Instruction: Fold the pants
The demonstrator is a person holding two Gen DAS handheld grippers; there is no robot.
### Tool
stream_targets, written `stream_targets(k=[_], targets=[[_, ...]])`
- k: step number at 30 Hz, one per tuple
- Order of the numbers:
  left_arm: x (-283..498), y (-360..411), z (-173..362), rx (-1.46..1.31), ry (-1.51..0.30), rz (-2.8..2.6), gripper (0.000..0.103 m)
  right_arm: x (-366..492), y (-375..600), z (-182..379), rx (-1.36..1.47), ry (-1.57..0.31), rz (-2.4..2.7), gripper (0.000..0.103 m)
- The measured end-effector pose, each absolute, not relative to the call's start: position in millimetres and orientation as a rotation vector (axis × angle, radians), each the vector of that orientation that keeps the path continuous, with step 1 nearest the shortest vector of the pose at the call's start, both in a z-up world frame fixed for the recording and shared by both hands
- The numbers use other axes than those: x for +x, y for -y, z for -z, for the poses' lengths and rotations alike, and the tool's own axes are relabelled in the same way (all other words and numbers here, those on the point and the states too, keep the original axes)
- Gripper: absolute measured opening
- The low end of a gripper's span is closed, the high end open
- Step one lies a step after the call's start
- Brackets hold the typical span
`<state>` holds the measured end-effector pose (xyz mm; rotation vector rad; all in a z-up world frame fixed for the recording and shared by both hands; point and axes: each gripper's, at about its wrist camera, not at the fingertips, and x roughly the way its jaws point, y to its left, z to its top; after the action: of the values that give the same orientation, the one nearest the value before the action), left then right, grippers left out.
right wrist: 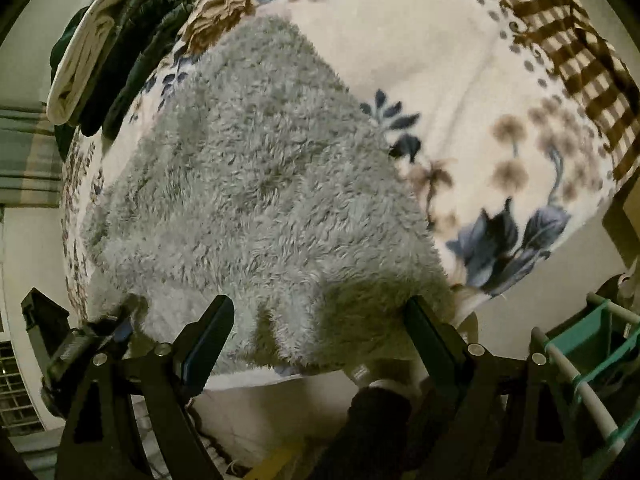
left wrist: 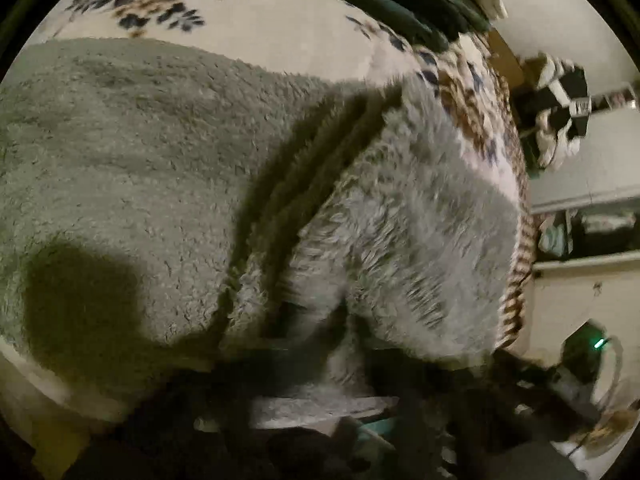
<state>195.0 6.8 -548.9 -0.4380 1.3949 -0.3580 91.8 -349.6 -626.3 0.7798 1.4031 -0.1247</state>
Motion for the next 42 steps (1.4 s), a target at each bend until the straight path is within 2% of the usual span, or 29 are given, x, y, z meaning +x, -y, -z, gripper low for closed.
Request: stream_targets(k=[6,11,12,13,14,15,16,19,26,30,33,37,42], targets=[[162,-32,523,-0.488,-1.367,0.354,0.003,96,349,627,0.773,-1.397,0.134,0.089],[162,-47,541,-0.605,-1.415,0.321,0.008,103,349,626,0.739,-1.414,0.127,0.089],[167,-49,540,-0.629,-1.411,0.304,0.016,105,348,625,0.724,-1.415,0.129,0.089],[172,-46,537,-0.611,-1.404,0.291,0.033,107,347,623,0.704,-1.417,0.13,0.089],[175,-44,532,-0.599,-1.376,0.294,0.043,109,346,621,0.681,-1.421,0.128,0.089],[182,-41,526,-0.605,-1.313,0.322,0.069,111,345,619,0.664,-1.421,0.127,0.089],[187,-37,523,-0.603,-1.282,0.339,0.087,113,343,616,0.645,-1.416,0.126,0.089],[211,-22,530,-0.585,-1.262,0.355,0.087,120,338,612,0.609,-1.408,0.116,0.089],[254,-3,582,-0.534,-1.364,0.319,0.087,138,330,610,0.56,-1.412,0.124,0.089],[241,-23,559,-0.572,-1.274,0.276,0.087,146,325,606,0.551,-1.408,0.112,0.089],[215,-56,525,-0.661,-1.156,0.228,0.103,151,317,601,0.545,-1.413,0.094,0.089],[166,-129,511,-0.8,-1.061,0.032,0.103,162,294,594,0.499,-1.438,0.057,0.089],[130,-220,553,-0.978,-1.028,-0.299,0.102,182,255,586,0.409,-1.451,0.01,0.089]])
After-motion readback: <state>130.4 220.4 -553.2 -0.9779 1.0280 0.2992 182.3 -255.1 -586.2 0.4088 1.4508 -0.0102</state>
